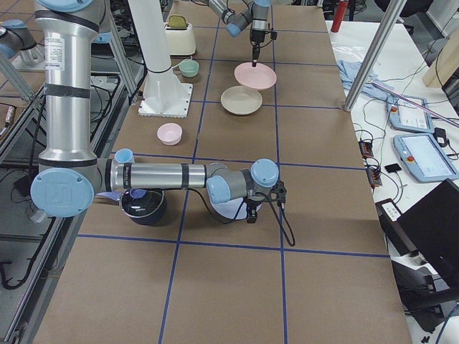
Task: Stack three plates with pink and blue
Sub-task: 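Lift the pink plate with the left gripper and carry it over the cream plate, then lower the pink plate onto the cream plate and open the left gripper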
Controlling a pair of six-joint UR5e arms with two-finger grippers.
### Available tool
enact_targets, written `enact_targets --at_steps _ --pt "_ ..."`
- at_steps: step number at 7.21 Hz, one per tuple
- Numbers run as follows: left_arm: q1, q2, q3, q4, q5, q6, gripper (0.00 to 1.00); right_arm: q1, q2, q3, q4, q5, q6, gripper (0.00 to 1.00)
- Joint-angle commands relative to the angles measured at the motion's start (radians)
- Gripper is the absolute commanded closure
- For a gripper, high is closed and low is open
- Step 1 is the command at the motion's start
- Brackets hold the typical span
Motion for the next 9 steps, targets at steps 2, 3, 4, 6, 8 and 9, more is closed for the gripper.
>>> enact_targets --at_steps 2,3,4,6,8,9 --pt "0.084 -0.019 -0.008 0.002 0.067 -0.018 1.00 -0.015 -0.004 0.002 0.001 0.003 0.000 0.00" --pt "0.115 -0.019 -0.007 0.002 0.085 -0.018 1.00 -0.017 -0.004 0.002 0.003 0.006 0.000 0.00" --pt "0.120 -0.019 -0.007 0.002 0.093 -0.018 1.00 -0.019 -0.004 0.004 0.003 0.006 0.000 0.00" --pt "0.134 -0.020 0.003 0.002 0.096 -0.016 1.00 -0.022 -0.004 0.002 0.003 0.006 0.000 0.00" --pt "0.140 -0.023 0.007 0.000 0.101 -0.015 1.00 -0.034 -0.004 0.002 0.001 0.008 0.000 0.00" --pt "0.147 -0.038 0.015 0.000 0.109 -0.016 1.00 -0.037 -0.004 0.002 0.001 0.008 0.000 0.00"
